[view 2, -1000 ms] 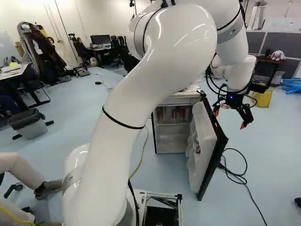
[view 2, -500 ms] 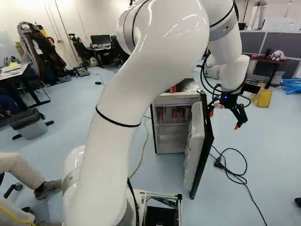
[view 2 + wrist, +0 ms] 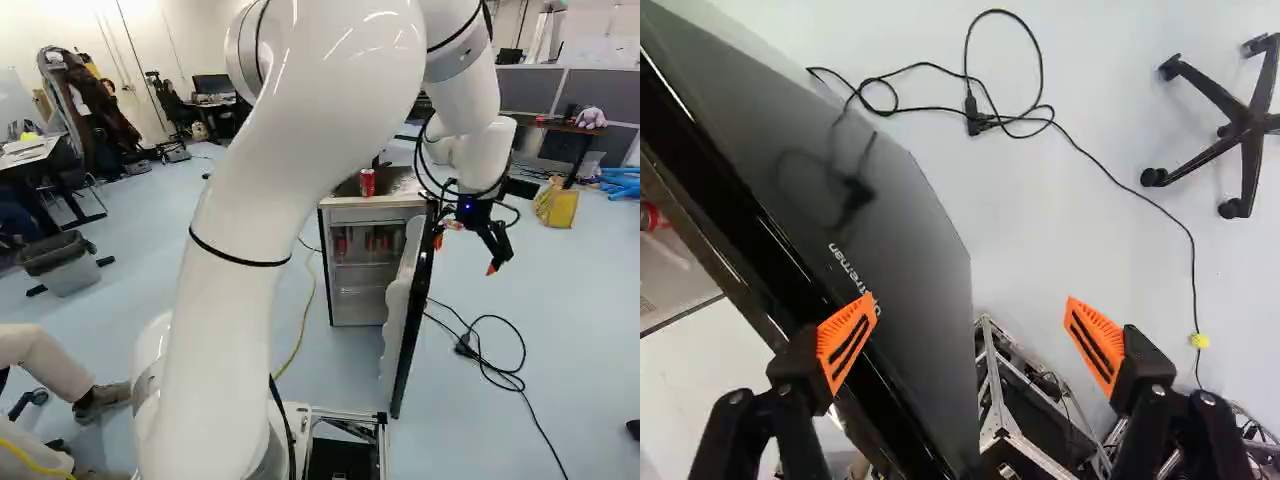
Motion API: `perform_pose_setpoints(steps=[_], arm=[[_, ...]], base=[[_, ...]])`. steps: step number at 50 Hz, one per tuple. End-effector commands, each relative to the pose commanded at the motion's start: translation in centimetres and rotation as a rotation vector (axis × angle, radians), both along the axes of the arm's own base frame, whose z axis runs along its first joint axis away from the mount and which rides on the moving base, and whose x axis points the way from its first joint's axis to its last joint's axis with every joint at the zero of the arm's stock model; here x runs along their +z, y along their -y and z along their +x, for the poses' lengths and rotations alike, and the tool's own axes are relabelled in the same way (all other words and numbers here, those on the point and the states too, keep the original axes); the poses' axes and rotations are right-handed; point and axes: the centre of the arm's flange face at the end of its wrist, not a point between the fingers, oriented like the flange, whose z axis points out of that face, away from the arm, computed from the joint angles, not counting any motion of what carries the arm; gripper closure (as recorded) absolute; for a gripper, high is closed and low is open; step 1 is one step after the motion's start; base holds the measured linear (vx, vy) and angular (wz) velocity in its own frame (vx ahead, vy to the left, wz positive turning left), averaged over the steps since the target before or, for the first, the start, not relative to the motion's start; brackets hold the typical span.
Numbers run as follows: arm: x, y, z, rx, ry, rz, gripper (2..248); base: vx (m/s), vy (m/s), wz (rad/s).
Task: Grab a drink from the fridge
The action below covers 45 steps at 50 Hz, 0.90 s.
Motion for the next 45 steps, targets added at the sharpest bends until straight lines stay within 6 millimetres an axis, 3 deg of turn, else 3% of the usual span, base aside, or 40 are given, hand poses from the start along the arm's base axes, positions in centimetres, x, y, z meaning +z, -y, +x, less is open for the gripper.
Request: perform_pose_setpoints(steps=[45], arm=[[0.0, -6.6, -0.7, 0.068, -0.035, 0.035, 3]], base=[[0.000, 0.000, 0.000]])
